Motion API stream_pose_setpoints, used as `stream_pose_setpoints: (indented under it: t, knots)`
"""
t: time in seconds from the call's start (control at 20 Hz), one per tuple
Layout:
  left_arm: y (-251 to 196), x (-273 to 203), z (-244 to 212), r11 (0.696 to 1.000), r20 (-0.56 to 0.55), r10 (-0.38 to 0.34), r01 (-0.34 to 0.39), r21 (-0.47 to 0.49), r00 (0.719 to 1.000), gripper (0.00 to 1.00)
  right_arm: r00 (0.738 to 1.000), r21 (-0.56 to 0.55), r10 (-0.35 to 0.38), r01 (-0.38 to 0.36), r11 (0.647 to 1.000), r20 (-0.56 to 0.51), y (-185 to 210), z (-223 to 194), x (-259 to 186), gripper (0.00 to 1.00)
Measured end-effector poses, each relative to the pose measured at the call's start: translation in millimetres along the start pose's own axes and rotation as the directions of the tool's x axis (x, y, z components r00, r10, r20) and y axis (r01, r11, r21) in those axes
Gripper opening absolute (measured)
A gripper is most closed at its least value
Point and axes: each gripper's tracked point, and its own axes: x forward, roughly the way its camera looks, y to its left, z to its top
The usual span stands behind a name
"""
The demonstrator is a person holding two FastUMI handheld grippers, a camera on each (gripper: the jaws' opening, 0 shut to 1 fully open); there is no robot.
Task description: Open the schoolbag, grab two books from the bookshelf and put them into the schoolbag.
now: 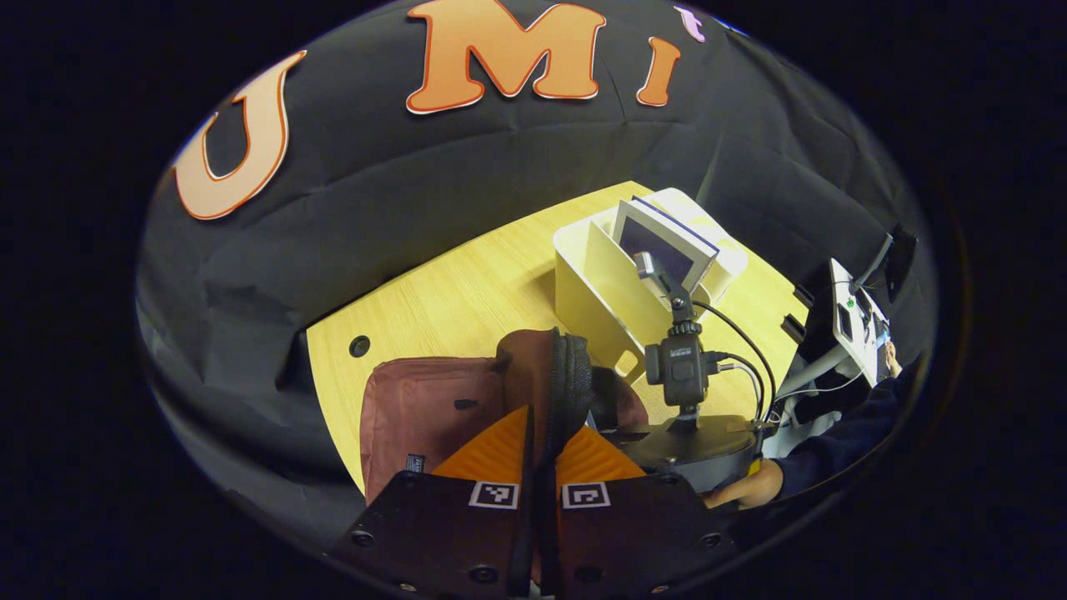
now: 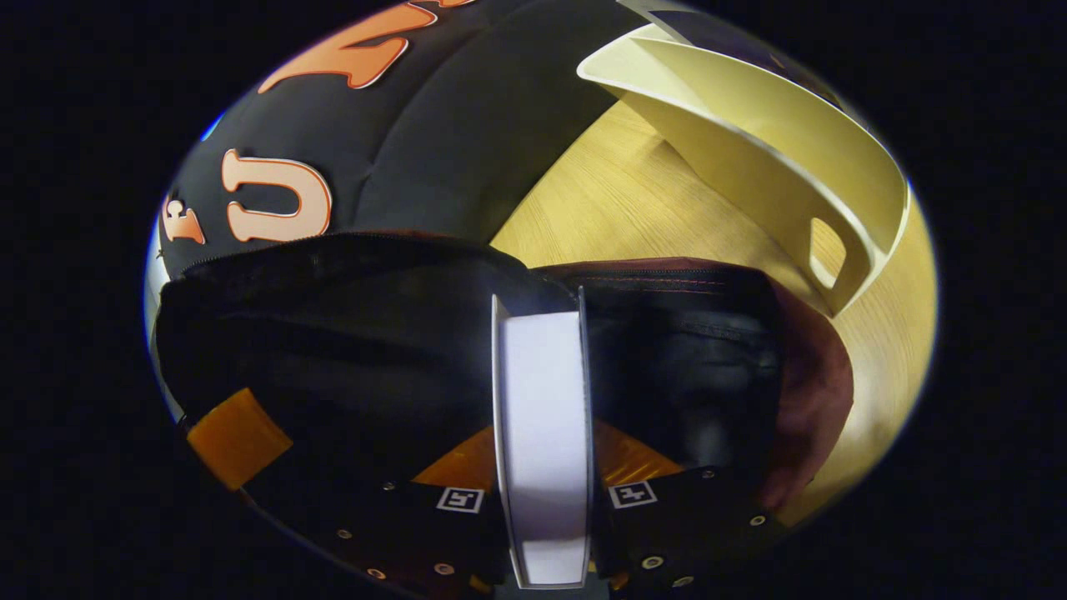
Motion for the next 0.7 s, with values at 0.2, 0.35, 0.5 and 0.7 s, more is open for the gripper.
stream_pose_setpoints:
  t: [0.2, 0.35, 0.5, 0.7]
  knots:
    - [6, 3, -4, 0.998, -0.003, 0.001, -0.001, -0.058, 1.000, 0.05, 0.993, 0.031, -0.067, 0.071, 0.997, -0.094, -13, -14, 5, 0.41]
    - [11, 4, -6, 0.996, 0.001, 0.004, -0.003, -0.089, 1.000, 0.05, 0.978, -0.015, -0.152, 0.152, 0.988, -0.143, -22, -15, -7, 0.41]
    - [14, 6, -3, 0.997, 0.008, 0.018, -0.017, -0.081, 1.000, 0.05, 0.958, -0.117, -0.243, 0.227, 0.967, -0.150, -31, -12, -28, 0.86]
    - [18, 9, -4, 0.996, 0.010, 0.040, -0.039, -0.075, 0.999, 0.05, 0.935, -0.240, -0.320, 0.278, 0.930, -0.155, -43, -10, -51, 0.98]
